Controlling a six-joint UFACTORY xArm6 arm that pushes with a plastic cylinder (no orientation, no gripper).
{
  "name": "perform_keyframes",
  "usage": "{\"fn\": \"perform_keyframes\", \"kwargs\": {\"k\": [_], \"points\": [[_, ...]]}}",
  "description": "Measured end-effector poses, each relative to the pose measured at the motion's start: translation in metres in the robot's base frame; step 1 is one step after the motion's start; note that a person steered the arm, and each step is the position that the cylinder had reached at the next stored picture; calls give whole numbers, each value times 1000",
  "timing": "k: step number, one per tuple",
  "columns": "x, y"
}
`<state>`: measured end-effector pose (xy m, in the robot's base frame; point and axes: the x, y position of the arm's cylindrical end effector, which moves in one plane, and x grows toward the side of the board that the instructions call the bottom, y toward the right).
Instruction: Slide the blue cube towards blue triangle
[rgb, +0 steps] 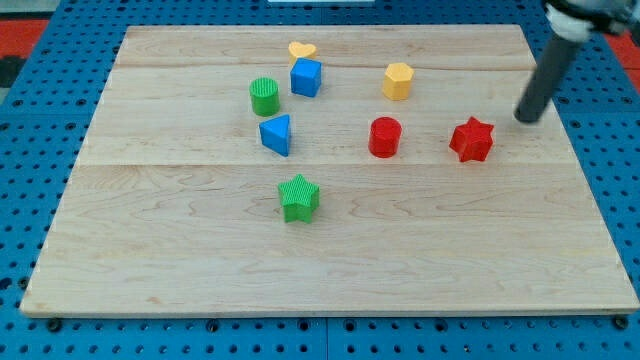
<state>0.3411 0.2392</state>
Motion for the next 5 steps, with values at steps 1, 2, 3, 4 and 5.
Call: {"fn": "perform_keyframes", "kwargs": {"k": [1, 2, 3, 4, 5], "points": [[-56, -78], [-70, -176], [-32, -219], [-49, -286], [-65, -328]]}}
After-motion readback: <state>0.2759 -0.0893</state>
